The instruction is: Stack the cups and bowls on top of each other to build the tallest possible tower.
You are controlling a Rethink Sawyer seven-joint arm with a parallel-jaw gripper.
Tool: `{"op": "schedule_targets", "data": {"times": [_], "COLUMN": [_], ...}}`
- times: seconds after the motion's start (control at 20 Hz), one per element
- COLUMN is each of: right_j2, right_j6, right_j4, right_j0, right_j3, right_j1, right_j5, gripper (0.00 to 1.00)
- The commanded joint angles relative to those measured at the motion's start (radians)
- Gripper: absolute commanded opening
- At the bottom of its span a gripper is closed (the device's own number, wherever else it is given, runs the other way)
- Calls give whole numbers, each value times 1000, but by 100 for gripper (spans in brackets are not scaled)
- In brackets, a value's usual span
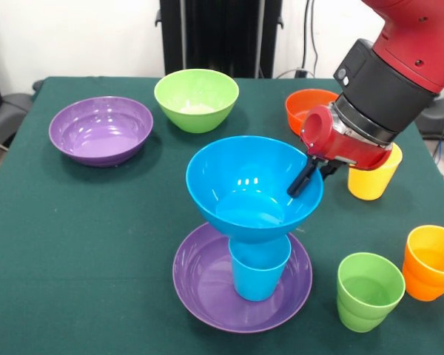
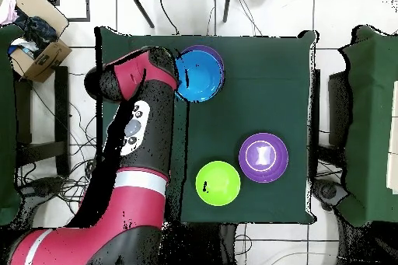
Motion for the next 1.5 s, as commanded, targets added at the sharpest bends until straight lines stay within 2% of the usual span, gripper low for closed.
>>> {"op": "schedule_targets", "data": {"times": [0.05, 0.8, 1.5], "right_j2": [93, 110, 129], "right_j6": [70, 72, 44], "right_j4": [10, 27, 33], "right_j0": [10, 15, 12], "right_j3": [53, 41, -21], "right_j1": [-22, -17, 12], "right_j5": [-49, -32, -17], "gripper": [0, 0, 0]}}
